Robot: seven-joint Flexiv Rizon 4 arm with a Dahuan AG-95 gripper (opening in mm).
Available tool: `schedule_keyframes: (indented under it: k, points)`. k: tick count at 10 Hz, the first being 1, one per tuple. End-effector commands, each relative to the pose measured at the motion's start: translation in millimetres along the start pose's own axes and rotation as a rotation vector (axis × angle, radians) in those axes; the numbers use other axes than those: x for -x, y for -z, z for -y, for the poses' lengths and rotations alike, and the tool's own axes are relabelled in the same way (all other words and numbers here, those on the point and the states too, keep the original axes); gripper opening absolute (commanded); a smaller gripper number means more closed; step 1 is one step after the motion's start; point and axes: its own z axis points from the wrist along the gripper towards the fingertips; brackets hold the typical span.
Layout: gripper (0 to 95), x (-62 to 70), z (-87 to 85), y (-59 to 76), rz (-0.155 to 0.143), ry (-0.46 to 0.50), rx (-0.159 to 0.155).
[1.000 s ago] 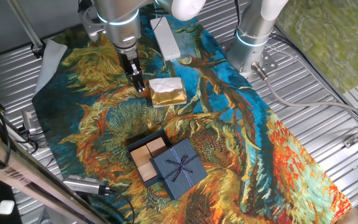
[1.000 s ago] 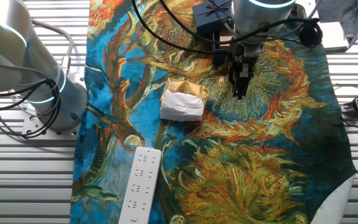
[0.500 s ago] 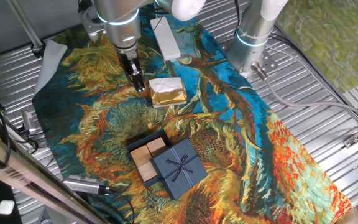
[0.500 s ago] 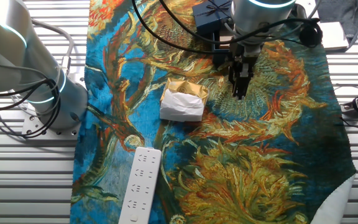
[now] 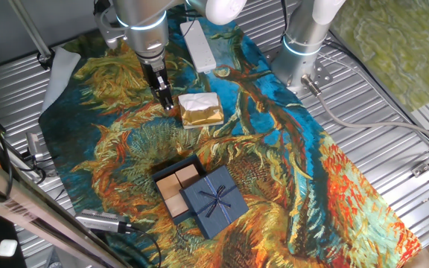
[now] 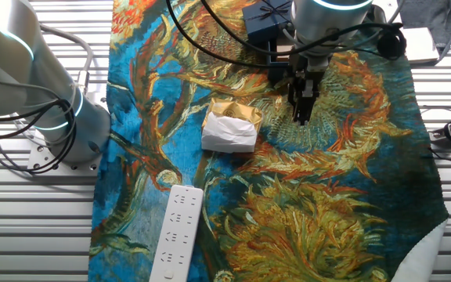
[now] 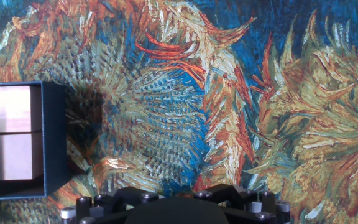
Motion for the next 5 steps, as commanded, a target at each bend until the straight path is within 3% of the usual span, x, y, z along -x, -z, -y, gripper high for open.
schedule_keyframes:
  k: [1, 5]
  points:
    - [0.0, -0.2, 0.0, 0.0, 0.028, 0.032, 0.018]
    - [0.0, -0.2, 0.0, 0.0, 0.026, 0.032, 0.01]
